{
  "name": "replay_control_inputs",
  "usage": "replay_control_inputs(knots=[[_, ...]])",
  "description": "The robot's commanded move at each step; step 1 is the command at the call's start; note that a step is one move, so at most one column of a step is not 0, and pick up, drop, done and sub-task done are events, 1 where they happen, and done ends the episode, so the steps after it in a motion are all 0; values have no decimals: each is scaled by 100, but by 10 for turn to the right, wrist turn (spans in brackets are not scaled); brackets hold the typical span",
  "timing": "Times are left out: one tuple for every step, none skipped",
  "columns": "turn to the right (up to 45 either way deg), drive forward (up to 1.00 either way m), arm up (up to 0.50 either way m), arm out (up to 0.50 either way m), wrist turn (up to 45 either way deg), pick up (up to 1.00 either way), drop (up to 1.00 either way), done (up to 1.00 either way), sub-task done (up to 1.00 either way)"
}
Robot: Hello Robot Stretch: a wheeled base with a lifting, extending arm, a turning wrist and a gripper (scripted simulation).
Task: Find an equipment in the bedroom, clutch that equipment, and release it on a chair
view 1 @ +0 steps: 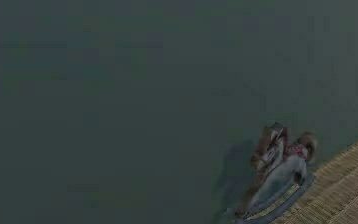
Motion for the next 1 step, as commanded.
replay_control_inputs(knots=[[450, 0, 0, 0, 0, 0, 0, 0, 0]])
